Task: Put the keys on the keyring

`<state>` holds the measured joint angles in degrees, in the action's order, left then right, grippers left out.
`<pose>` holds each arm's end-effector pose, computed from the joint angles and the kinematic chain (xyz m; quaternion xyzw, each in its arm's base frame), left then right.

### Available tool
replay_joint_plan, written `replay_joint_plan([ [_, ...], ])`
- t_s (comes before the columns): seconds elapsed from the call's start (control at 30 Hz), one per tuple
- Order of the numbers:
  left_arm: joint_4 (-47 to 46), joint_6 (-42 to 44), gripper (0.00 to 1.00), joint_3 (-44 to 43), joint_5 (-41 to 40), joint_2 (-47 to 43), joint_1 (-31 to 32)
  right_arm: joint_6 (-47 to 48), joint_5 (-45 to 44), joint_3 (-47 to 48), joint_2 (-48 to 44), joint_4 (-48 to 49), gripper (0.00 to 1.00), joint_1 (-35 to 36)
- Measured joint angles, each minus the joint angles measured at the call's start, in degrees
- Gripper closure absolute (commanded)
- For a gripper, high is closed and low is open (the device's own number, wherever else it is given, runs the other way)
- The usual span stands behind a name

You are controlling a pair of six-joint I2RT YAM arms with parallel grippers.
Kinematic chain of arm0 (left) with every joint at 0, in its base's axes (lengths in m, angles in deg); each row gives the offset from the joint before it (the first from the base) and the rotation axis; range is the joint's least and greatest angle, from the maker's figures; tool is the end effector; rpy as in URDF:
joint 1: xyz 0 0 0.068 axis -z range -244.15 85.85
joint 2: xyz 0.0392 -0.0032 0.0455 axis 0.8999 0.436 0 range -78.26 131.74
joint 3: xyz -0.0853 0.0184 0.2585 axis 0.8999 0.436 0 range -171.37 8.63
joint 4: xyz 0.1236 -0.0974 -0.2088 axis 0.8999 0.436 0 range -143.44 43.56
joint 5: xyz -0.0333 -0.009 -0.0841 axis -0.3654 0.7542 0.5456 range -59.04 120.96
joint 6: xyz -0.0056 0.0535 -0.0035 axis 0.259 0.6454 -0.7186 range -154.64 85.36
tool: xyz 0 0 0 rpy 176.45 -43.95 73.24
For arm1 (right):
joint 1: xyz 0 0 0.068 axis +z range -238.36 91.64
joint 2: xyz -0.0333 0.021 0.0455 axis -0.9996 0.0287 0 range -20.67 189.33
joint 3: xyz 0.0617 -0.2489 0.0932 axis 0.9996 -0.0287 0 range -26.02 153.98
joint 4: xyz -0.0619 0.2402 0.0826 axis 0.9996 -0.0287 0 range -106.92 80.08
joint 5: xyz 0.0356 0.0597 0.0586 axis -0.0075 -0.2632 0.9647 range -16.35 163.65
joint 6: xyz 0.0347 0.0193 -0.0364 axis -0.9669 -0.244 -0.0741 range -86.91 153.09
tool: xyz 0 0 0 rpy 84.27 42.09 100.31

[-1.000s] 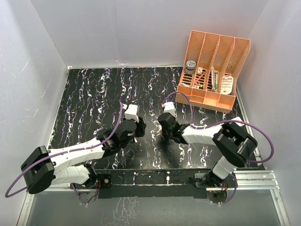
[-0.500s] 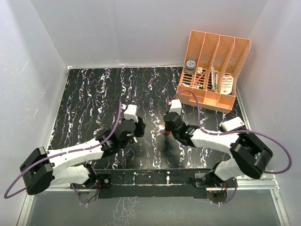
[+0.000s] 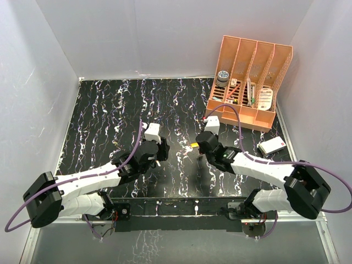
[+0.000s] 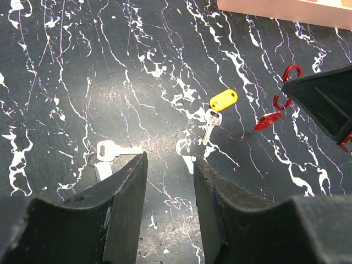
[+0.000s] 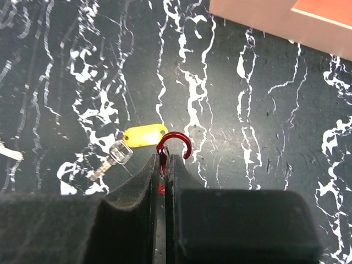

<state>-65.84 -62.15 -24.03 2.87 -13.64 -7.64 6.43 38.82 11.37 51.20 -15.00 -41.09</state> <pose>0.1496 -0.1957 0.2380 0.0629 0.8023 -0.2271 0.5484 0.1869 0.1723 0.2096 -0.0289 0.8721 0.0281 0.4876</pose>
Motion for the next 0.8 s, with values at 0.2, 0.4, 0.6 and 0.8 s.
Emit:
replay_joint_plan([
  [0.2,0.02,0.0,0.62,0.0,0.0,0.0,0.0,0.0,-1.09,1.22,5.4,-2.38,1.0,0.0],
  [0.4,0.04,0.0,0.62,0.0,-0.02,0.0,0.0,0.48,-1.22,1.27,9.64,-2.4,1.0,0.0],
  [0.6,0.02,0.0,0.62,0.39,-0.09,-0.07,-0.04,1.25,-1.22,1.27,10.12,-0.24,1.0,0.0],
  [0.8,0.28,0.0,0.62,0.81,-0.28,-0.33,-0.04,2.34,-1.16,1.27,10.86,2.47,1.0,0.0],
])
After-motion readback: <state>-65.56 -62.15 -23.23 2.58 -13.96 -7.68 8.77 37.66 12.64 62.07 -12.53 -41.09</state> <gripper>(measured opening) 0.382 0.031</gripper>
